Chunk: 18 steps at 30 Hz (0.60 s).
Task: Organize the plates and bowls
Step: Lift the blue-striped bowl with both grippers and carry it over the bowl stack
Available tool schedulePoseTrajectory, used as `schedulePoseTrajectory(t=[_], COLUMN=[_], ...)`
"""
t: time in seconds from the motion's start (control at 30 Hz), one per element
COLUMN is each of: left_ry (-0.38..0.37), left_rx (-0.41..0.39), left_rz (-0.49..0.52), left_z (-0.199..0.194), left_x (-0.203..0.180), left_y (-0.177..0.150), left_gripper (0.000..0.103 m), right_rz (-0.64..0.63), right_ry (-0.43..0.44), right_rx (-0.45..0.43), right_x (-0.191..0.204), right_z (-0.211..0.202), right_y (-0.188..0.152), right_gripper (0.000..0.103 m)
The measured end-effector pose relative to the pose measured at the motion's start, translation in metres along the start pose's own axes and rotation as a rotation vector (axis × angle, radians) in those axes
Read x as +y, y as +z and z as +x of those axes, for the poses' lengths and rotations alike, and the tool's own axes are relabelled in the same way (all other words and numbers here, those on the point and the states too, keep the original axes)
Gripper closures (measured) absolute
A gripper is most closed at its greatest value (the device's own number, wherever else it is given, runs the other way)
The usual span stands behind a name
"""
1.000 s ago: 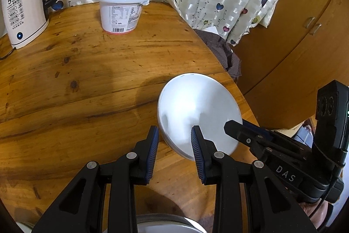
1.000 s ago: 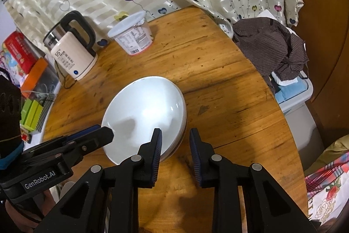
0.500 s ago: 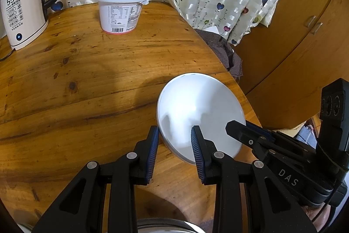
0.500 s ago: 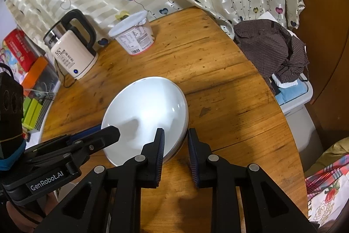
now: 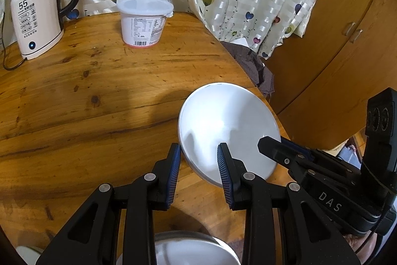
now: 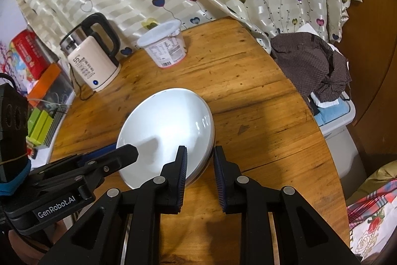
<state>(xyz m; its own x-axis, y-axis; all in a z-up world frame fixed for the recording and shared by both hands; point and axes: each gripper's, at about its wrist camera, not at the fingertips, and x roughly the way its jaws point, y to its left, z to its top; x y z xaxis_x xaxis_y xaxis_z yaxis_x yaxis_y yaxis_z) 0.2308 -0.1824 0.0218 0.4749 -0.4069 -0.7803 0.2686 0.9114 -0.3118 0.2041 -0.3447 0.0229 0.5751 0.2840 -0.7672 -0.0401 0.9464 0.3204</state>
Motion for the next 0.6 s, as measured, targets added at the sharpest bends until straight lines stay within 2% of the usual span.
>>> schedulePoseTrajectory(t=[0.6], left_ry=[0.006], left_rx=[-0.039], left_rz=[-0.004], left_z=[-0.024], left_x=[-0.003], left_y=[-0.013], left_gripper=[0.071], right_rz=[-0.025], right_ry=[0.014], right_rx=[-0.035], right_x=[0.017], right_z=[-0.024], right_y=[-0.007], right_gripper=[0.082])
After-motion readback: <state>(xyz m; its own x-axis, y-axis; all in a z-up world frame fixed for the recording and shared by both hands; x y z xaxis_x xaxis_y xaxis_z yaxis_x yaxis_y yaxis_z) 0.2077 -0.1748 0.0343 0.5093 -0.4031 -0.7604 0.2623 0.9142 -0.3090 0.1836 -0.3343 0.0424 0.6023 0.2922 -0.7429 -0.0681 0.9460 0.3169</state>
